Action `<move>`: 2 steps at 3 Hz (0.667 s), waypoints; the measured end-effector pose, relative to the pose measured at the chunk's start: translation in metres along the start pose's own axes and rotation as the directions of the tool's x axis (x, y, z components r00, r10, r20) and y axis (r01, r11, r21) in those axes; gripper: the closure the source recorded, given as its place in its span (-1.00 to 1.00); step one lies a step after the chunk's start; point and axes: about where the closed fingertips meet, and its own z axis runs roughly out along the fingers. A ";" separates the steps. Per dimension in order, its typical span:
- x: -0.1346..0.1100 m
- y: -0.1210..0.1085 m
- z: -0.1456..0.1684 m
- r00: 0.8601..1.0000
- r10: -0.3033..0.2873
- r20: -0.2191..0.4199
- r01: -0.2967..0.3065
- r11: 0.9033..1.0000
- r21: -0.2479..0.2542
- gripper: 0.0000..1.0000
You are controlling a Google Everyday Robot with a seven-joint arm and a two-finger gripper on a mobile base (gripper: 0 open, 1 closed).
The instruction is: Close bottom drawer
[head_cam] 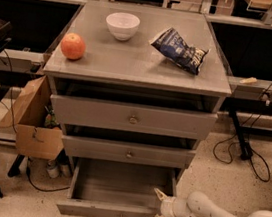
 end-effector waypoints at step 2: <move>0.027 -0.023 0.020 0.992 0.009 -0.129 0.002 0.997 0.082 -0.62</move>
Offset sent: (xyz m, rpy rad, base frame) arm 0.0453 -0.0238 -0.0450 -0.2002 -0.0502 -0.1046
